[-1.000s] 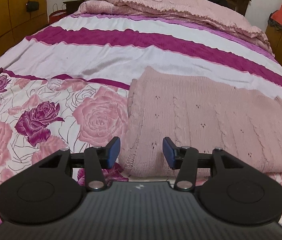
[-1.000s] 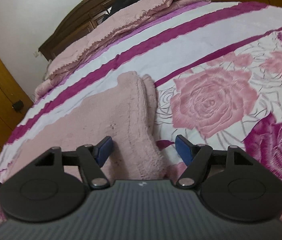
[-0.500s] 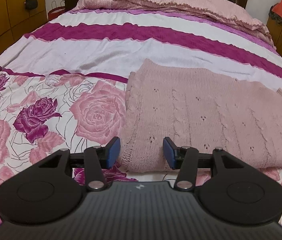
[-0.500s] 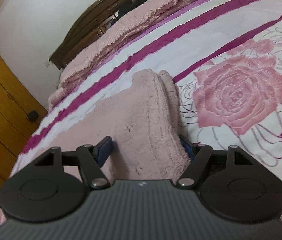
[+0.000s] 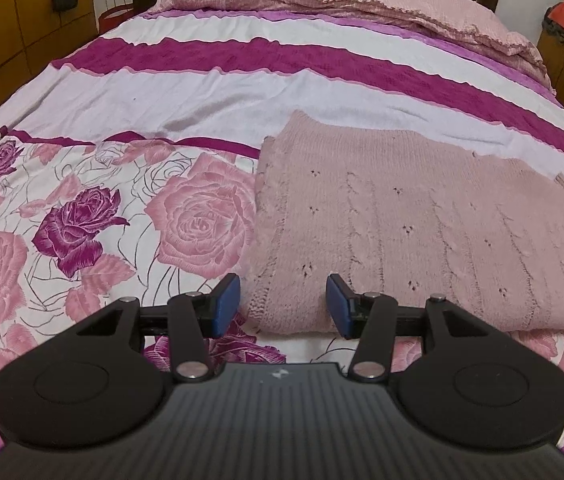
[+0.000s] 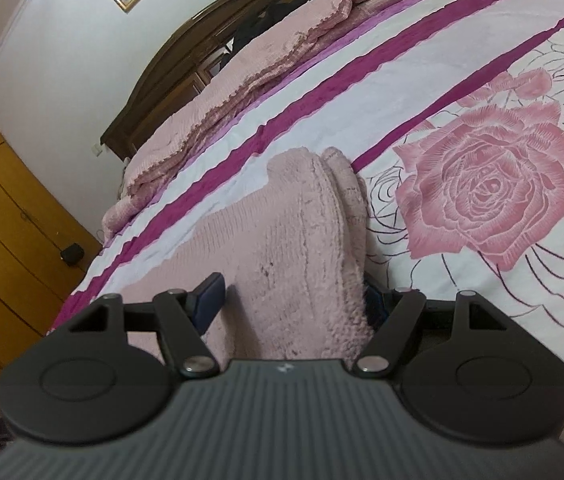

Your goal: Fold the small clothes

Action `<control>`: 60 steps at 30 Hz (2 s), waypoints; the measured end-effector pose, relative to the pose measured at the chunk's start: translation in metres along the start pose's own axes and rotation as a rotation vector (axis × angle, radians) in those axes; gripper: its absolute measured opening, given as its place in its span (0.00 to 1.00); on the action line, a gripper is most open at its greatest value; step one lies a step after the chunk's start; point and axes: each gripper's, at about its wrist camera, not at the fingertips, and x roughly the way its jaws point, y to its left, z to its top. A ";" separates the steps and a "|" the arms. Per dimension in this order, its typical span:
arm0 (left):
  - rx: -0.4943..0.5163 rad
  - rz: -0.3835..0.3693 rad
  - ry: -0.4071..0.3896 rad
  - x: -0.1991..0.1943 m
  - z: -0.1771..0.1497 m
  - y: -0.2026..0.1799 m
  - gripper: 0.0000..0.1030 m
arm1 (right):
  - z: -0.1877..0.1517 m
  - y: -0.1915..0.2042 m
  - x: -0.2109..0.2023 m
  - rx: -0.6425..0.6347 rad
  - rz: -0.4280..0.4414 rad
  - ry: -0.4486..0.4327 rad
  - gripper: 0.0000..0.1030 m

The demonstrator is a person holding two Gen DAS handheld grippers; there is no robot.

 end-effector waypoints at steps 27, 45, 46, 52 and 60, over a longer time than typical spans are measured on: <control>0.006 0.062 -0.100 -0.039 0.010 0.064 0.54 | 0.019 0.171 -0.003 -0.203 0.107 -0.086 0.28; -0.112 0.054 -0.102 -0.041 -0.012 0.128 0.54 | -0.140 0.299 0.089 -0.755 0.127 0.266 0.13; -0.111 0.051 -0.102 -0.041 -0.012 0.130 0.54 | -0.135 0.298 0.081 -0.746 0.147 0.262 0.14; -0.120 0.018 -0.115 -0.041 -0.005 0.127 0.54 | -0.107 0.300 0.041 -0.759 0.171 0.191 0.18; -0.068 -0.110 -0.132 -0.041 0.017 0.083 0.54 | -0.082 0.251 0.003 -0.665 0.048 0.072 0.58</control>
